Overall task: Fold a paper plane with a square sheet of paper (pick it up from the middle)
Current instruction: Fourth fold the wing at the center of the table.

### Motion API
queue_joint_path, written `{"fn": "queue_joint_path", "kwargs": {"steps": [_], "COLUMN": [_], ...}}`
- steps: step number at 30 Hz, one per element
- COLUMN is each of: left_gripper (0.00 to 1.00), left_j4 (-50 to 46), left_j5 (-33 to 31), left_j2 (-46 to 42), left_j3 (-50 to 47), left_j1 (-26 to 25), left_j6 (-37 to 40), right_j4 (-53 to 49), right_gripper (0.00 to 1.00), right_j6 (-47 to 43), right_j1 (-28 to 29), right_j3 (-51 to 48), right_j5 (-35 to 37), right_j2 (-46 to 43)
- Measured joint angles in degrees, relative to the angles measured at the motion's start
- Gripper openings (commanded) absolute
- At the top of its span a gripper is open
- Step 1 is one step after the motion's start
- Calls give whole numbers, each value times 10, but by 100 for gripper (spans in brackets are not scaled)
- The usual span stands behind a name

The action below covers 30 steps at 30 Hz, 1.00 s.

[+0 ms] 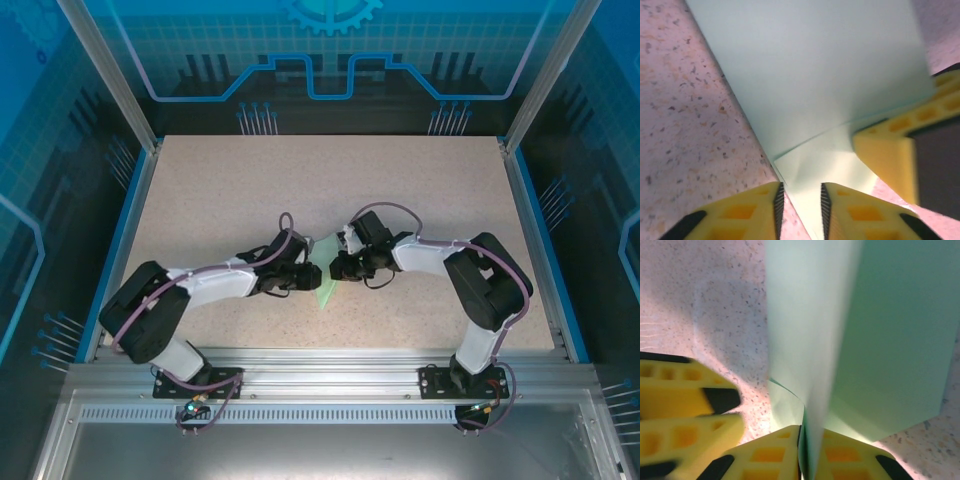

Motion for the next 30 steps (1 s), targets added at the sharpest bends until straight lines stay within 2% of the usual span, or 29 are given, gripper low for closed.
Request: {"fn": "queue_joint_path", "kwargs": {"steps": [4, 7, 12, 16, 21, 30], "left_gripper": [39, 41, 45, 46, 49, 51], "left_j4": [0, -1, -3, -6, 0, -7], "left_j5": [-16, -39, -82, -115, -148, -221], "left_j2": [-59, -85, -96, -95, -74, 21], "left_j3": [-27, -39, -46, -48, -47, -18], "left_j1": [-18, -59, -128, -156, -176, -216], "left_j6": [-8, -16, -22, -28, -33, -66], "right_j4": [-12, -10, 9, 15, 16, 10], "right_gripper": [10, 10, 10, 10, 11, 13], "right_j6": [19, 49, 107, 140, 150, 148], "right_j1": [16, 26, 34, 40, 40, 40], "right_j3": [4, -2, -32, -40, -40, -20], "right_j5": [30, 44, 57, 64, 64, 61], "right_j2": [-1, -12, -48, -54, -54, -52]}}
